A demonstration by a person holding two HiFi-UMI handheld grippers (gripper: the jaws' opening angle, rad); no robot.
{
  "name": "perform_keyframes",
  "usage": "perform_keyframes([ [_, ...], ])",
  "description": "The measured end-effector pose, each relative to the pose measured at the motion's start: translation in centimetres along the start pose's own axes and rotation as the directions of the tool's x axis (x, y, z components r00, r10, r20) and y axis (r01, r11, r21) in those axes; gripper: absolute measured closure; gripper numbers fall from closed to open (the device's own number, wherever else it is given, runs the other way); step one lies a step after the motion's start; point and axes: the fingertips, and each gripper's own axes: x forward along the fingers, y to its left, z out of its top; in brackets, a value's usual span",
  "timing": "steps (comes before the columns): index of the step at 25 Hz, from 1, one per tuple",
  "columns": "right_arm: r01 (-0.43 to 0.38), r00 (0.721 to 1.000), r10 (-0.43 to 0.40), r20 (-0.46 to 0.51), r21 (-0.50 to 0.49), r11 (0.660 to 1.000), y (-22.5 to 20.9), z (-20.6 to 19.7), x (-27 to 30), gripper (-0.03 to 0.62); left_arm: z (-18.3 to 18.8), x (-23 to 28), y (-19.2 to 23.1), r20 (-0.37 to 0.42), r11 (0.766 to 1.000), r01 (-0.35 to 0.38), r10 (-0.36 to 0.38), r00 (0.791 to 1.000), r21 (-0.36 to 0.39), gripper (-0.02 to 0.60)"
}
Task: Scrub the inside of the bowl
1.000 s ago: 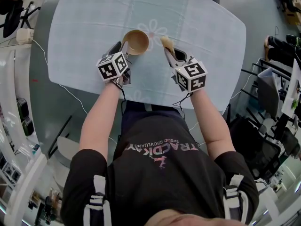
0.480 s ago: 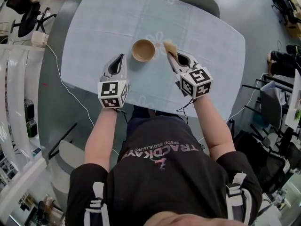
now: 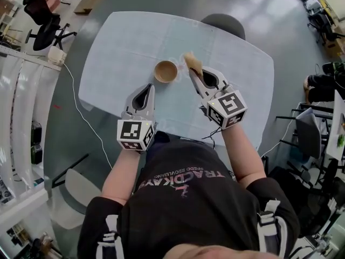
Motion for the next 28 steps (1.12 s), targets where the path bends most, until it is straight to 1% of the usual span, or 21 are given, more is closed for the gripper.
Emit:
perform_keyframes([
  [3,-0.009,1.000,0.010,0.025,-0.024,1.000,1.0,1.2,-1.4,0.562,0.2,-1.0,-1.1,0.011,1.000,0.003,-0.002,1.000,-0.014,0.566],
  [6,-0.020,0.999,0.021,0.031,-0.030,0.999,1.9,1.3,-2.3,0.562,0.4,-1.8,-1.9,0.021,1.000,0.001,0.000,1.000,-0.022,0.566],
  [9,-0.031,0.999,0.032,0.028,-0.023,0.999,2.2,0.7,-2.6,0.562,0.4,-2.0,-2.4,0.022,1.000,-0.004,0.004,1.000,-0.025,0.566],
  [13,-0.042,0.999,0.042,0.008,-0.005,0.999,2.6,-0.7,-3.1,0.562,-0.2,-2.0,-3.0,0.000,0.999,-0.012,0.012,1.000,-0.032,0.566],
  [16,-0.047,0.999,0.047,-0.006,0.004,0.999,2.8,-1.6,-3.4,0.562,-0.5,-2.0,-2.9,-0.014,0.998,-0.018,0.017,1.000,-0.054,0.566],
  [18,-0.049,0.999,0.049,-0.010,0.009,0.999,2.9,-1.7,-3.5,0.562,-0.4,-1.9,-3.0,-0.016,0.997,-0.015,0.014,1.000,-0.069,0.566],
  [21,-0.052,0.999,0.052,-0.011,0.007,0.999,2.9,-1.8,-3.7,0.562,-0.4,-1.9,-3.0,-0.018,0.997,-0.015,0.014,1.000,-0.070,0.566],
  [26,-0.062,0.998,0.062,-0.024,0.008,0.998,2.6,-2.4,-3.8,0.562,-1.4,-1.3,-3.3,-0.033,0.995,-0.010,0.007,0.999,-0.102,0.566],
  [28,-0.066,0.997,0.067,-0.033,0.011,0.998,2.6,-2.8,-3.7,0.562,-1.7,-1.2,-3.5,-0.036,0.995,-0.006,0.002,0.999,-0.102,0.566],
])
